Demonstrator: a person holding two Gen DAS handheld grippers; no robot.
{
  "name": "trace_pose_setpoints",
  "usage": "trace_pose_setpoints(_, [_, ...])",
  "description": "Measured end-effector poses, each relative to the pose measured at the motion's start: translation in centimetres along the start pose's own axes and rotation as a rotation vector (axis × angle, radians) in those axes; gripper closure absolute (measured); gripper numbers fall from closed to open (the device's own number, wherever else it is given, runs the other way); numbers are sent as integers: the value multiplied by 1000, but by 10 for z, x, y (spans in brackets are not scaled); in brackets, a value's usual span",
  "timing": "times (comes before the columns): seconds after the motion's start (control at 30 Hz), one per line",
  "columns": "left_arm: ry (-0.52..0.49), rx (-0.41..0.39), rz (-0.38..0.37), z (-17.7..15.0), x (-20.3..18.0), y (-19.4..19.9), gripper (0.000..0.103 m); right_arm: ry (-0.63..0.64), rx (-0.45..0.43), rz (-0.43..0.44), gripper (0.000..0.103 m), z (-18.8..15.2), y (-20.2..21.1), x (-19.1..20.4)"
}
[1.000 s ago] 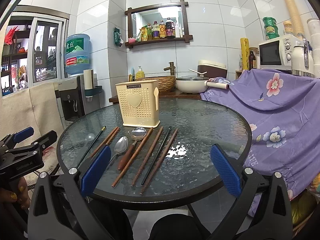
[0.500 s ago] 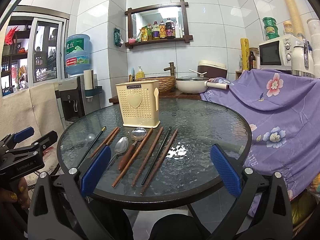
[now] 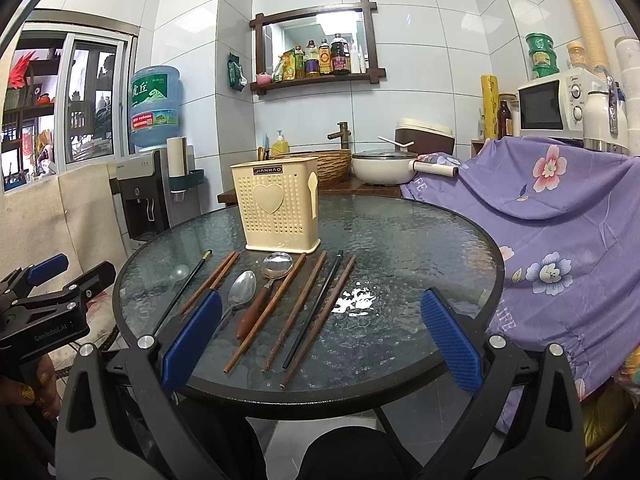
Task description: Organize utensils
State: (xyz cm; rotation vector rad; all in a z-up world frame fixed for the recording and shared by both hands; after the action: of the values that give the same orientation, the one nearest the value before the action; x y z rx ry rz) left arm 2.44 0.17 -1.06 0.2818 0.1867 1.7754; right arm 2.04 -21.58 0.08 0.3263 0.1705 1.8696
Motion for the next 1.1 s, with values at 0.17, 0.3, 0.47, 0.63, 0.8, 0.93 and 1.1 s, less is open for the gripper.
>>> trace_pose_setpoints(0.17, [0,0,1,0,0,1,6,-1,0,-1,5,0,-1,0])
trace_pose_setpoints(0.3, [1,1,0,0,0,1,6,-1,3,-1,5,0,-1,0])
trace_pose_setpoints(0.47, [-3,17,-1,-1,-1,-1,6,0,18,-5,5,-1,-5,-2])
trace_pose_setpoints(0.63, [-40,112,12,-4,-3,-16,6,-9,103,-21,5,-3,-21,-10])
trace_pose_setpoints(0.8, [-68,257,11,-7,2,-45,6,-66,230,-45,5,-1,-49,-31])
trace_pose_setpoints(0.93, [-34,363,-5,0,16,-75,7,-91,290,-57,5,5,-71,-48])
trace_pose_setpoints(1.1, [-32,429,0,13,26,-109,17,-124,405,-44,8,15,-114,-67])
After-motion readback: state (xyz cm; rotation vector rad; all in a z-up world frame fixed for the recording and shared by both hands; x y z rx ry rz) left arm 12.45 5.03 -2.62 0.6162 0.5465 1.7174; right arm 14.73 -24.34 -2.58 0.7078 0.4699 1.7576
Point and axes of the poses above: each gripper's, at about its wrist camera, not at the fingertips, and y roughly against the way its jaws point, x to its left, z to its top, the point moved 2 cm from there along -y, roughly the way its jaws point, and after that the axes turned 12 degrees about z, right-handed, at the moved point
